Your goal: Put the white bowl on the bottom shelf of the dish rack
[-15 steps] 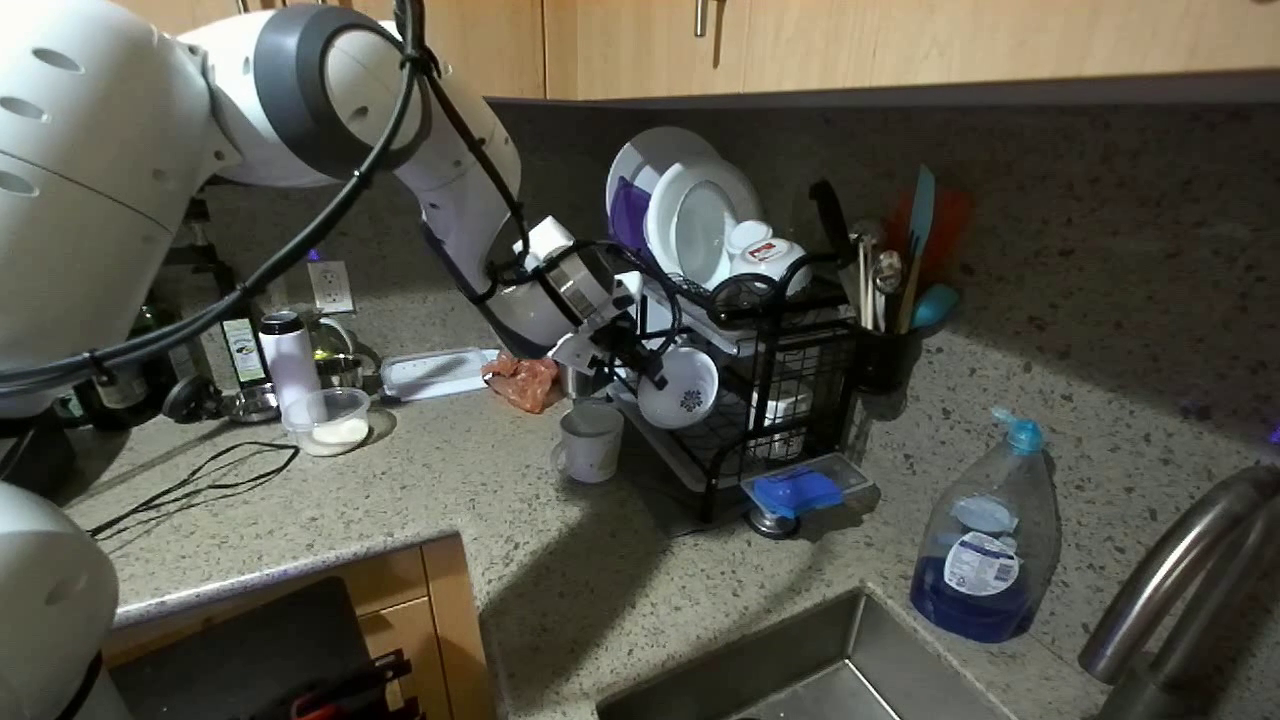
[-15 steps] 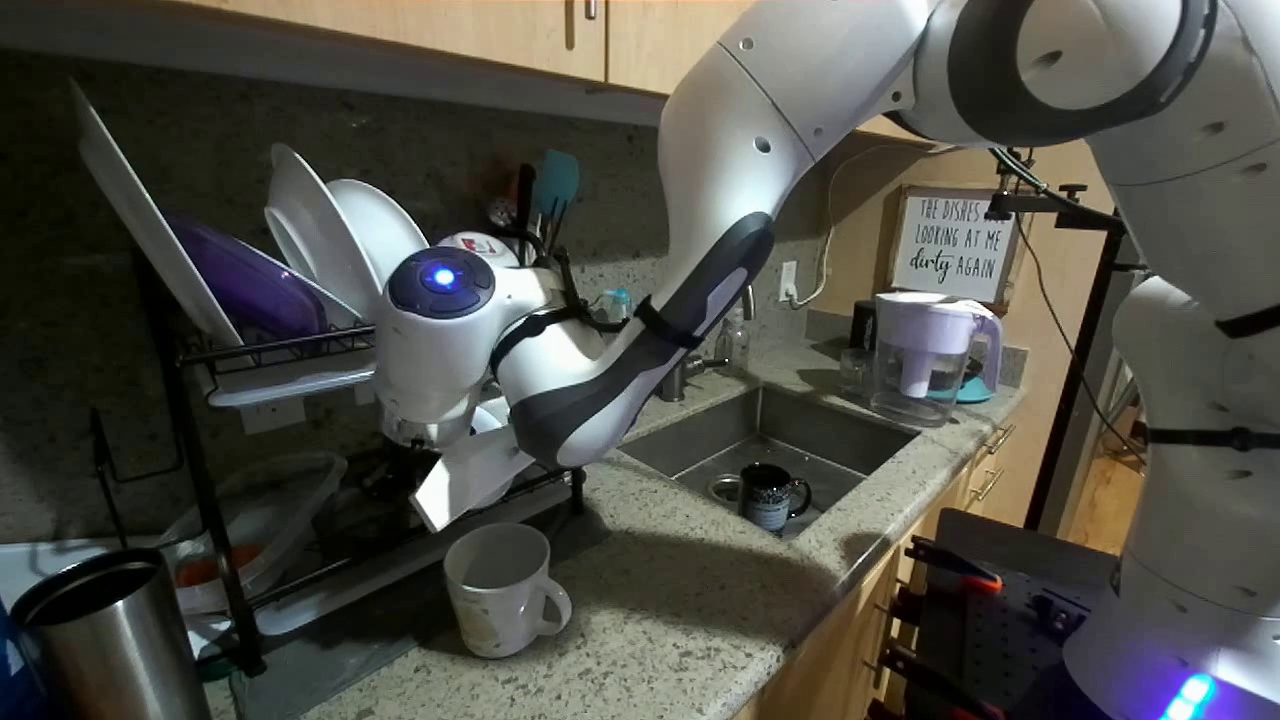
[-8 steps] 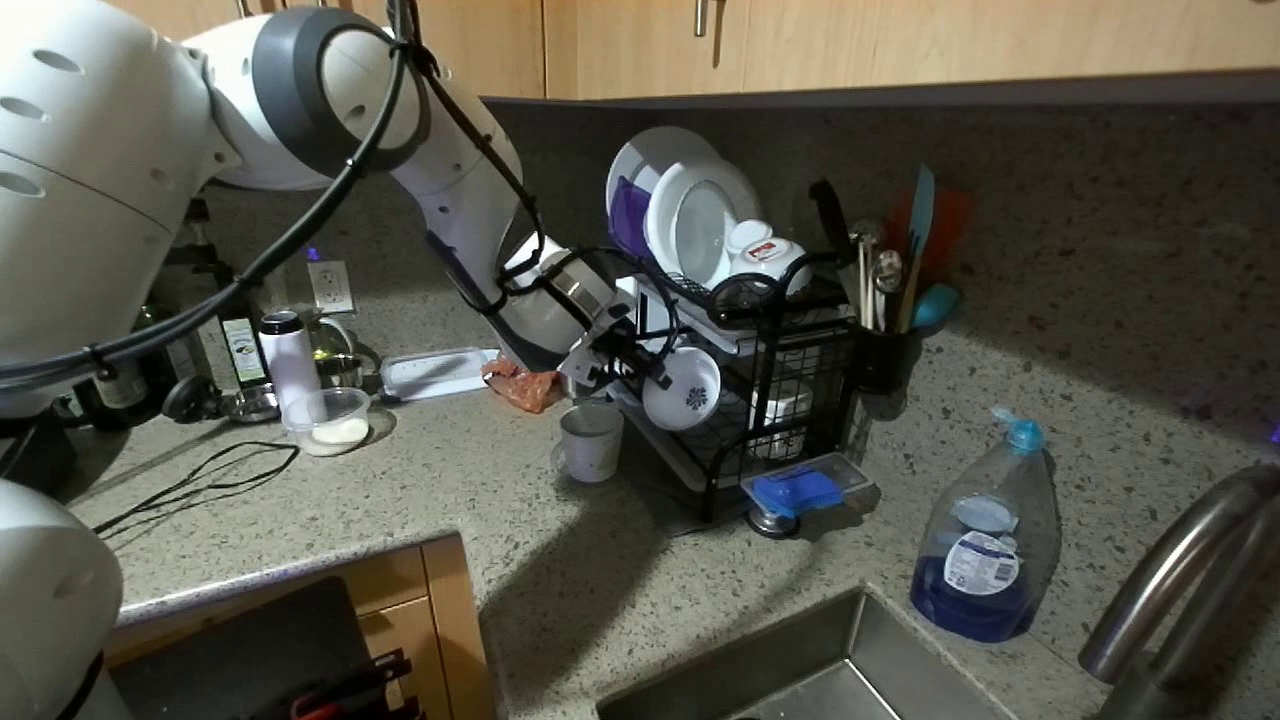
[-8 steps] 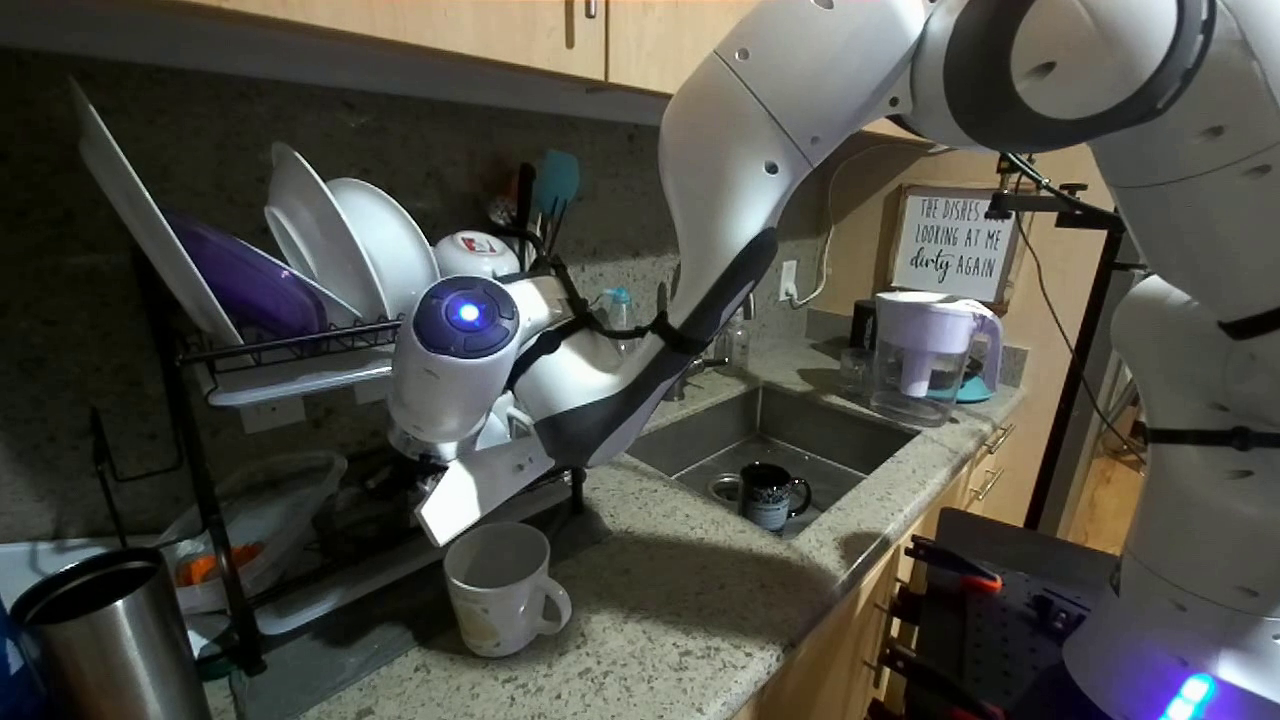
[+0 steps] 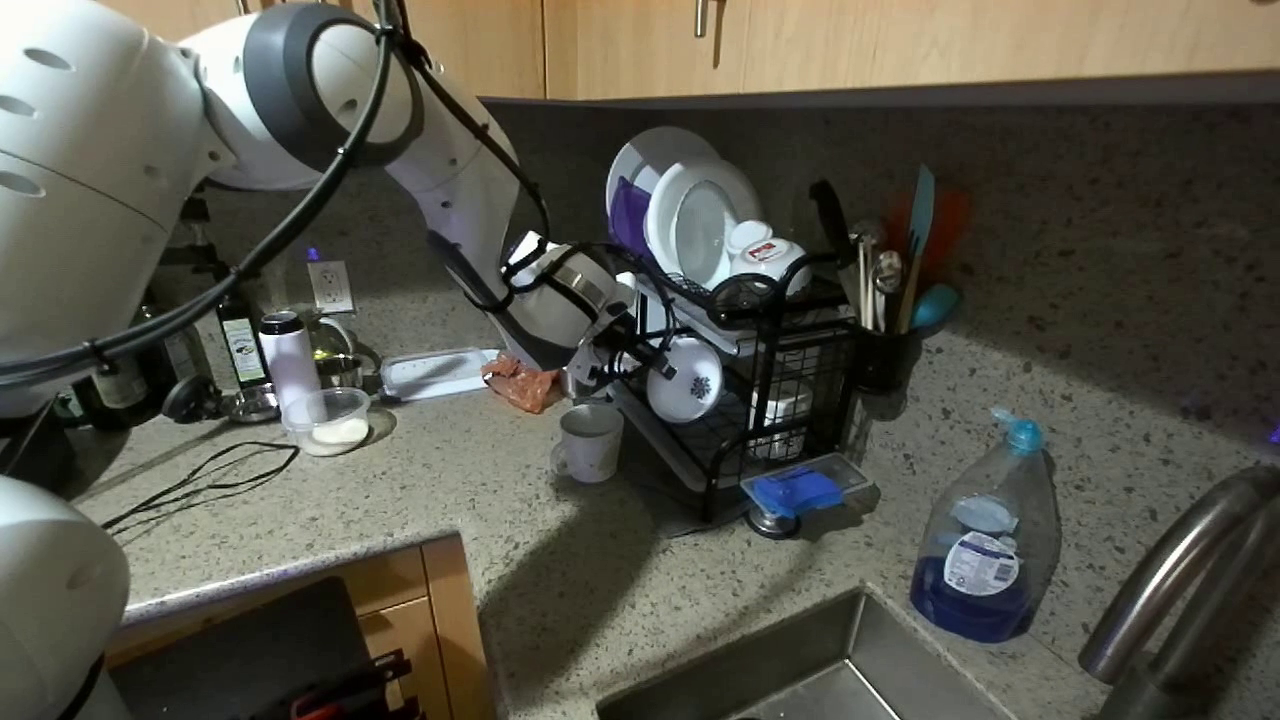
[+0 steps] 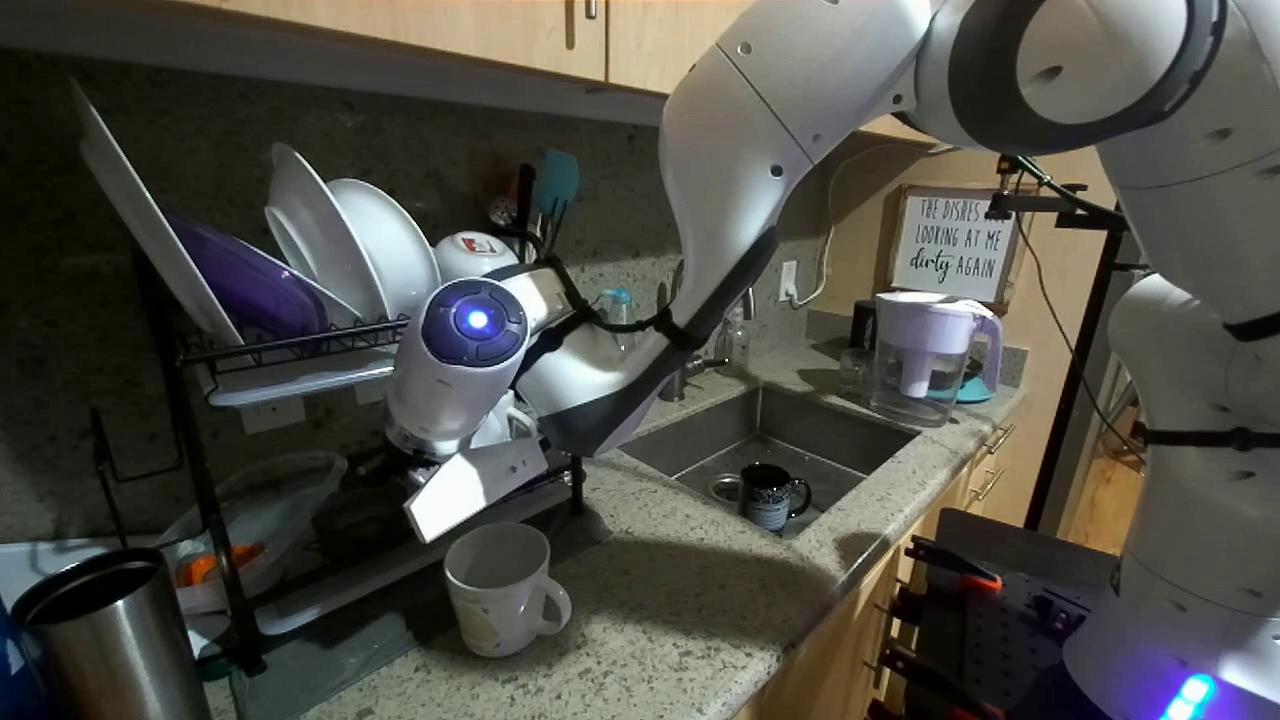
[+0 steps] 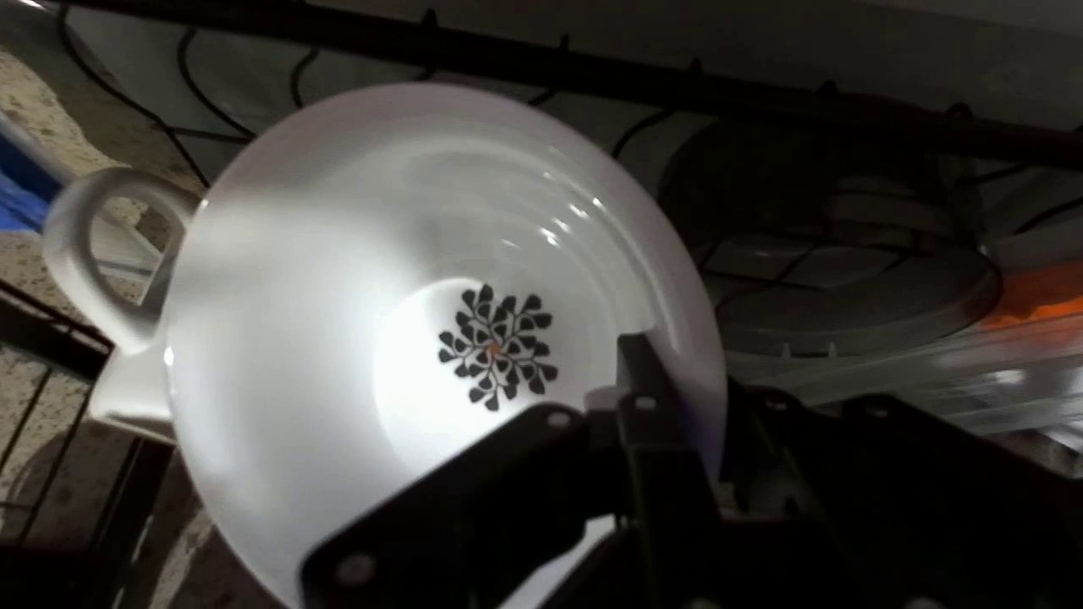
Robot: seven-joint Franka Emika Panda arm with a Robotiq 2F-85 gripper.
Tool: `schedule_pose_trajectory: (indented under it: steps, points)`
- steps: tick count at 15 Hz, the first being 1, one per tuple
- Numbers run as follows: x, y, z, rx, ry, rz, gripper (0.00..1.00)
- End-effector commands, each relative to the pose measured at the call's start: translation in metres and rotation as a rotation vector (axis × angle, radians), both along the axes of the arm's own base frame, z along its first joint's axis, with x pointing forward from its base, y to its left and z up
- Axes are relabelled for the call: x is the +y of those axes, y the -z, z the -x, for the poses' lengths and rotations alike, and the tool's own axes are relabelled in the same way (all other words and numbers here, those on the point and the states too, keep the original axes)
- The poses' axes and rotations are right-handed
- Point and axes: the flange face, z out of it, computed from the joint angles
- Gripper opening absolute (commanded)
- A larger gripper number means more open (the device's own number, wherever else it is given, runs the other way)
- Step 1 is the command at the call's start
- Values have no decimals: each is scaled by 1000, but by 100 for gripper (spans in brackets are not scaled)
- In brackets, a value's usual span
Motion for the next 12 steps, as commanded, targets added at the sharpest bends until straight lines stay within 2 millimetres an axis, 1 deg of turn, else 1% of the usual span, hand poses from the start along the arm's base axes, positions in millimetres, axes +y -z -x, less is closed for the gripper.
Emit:
schedule_pose_trajectory:
  steps: [1, 7, 12]
  points:
    - [0, -5, -6, -31, -1, -7, 6]
    - [0, 11, -14, -19, 12, -17, 6]
    - [1, 8, -26, -38, 33, -31, 6]
